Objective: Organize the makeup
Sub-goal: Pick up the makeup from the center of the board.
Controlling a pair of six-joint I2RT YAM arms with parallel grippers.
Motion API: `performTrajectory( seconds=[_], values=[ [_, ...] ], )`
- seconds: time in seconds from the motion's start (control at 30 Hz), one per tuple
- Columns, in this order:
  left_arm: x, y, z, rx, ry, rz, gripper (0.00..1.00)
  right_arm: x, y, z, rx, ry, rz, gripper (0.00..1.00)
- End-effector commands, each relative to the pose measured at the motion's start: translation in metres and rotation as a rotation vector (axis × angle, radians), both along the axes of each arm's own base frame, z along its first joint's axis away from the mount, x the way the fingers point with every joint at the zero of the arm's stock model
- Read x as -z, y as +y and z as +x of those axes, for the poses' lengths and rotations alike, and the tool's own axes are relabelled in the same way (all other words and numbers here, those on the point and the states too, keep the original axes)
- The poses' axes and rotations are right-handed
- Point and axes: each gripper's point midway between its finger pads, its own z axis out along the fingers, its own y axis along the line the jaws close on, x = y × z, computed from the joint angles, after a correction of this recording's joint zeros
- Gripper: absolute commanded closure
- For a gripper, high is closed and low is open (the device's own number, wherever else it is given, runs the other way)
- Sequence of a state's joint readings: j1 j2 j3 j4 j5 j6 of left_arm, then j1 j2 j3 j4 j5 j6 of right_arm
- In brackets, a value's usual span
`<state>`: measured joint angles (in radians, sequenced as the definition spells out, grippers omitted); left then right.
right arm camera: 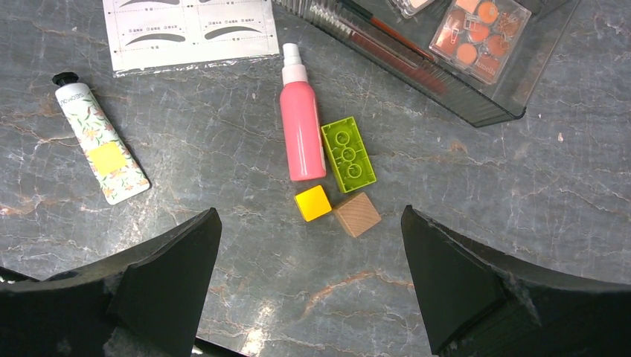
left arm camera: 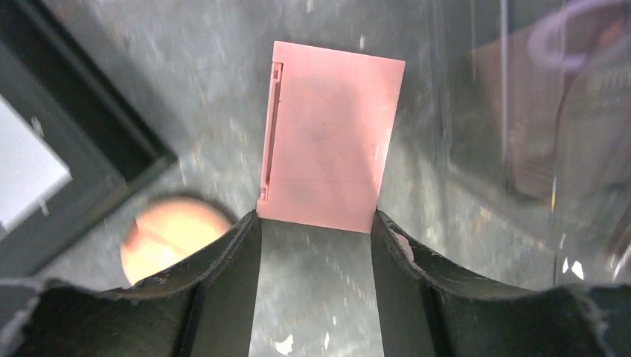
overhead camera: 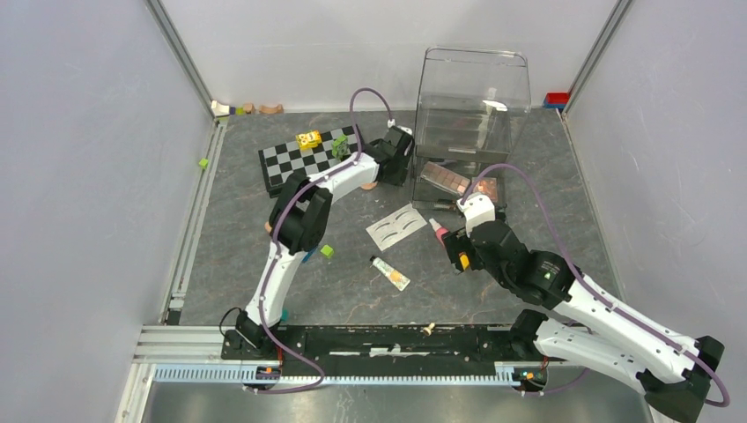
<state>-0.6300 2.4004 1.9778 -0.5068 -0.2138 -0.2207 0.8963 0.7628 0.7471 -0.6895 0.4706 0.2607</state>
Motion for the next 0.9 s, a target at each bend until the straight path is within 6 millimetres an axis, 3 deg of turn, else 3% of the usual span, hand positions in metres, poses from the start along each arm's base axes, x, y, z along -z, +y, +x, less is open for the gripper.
performTrajectory(
  seconds=[0.0,0.1,0.27,0.37,0.53,0.7,0.87],
  values=[
    [0.03,0.016,-0.058,-0.021,0.12,0.054,0.43,-0.009,0.004,0.001,-0.001,-0.023,0.052,0.02],
    [0.032,0.015,-0.063,-0.003,0.136,0.049,0.29,-0.009,0.005,0.001,-0.003,-0.021,0.058,0.02],
    [0.036,0.009,-0.053,0.027,0.145,0.088,0.05,-0.01,0.006,0.0,-0.002,-0.02,0.073,0.02],
    [0.038,0.007,-0.046,0.034,0.145,0.099,0.04,-0.012,0.005,-0.001,-0.002,-0.023,0.074,0.02],
    [0.041,0.002,-0.036,0.046,0.15,0.098,0.07,-0.014,0.003,-0.001,0.004,-0.025,0.072,0.02],
    [0.041,0.006,-0.041,0.03,0.167,0.095,0.37,-0.017,0.004,-0.001,0.004,-0.028,0.083,0.02],
    [0.027,0.015,-0.053,-0.007,0.15,0.069,0.44,-0.021,0.006,-0.001,0.004,-0.031,0.098,0.02]
  ],
)
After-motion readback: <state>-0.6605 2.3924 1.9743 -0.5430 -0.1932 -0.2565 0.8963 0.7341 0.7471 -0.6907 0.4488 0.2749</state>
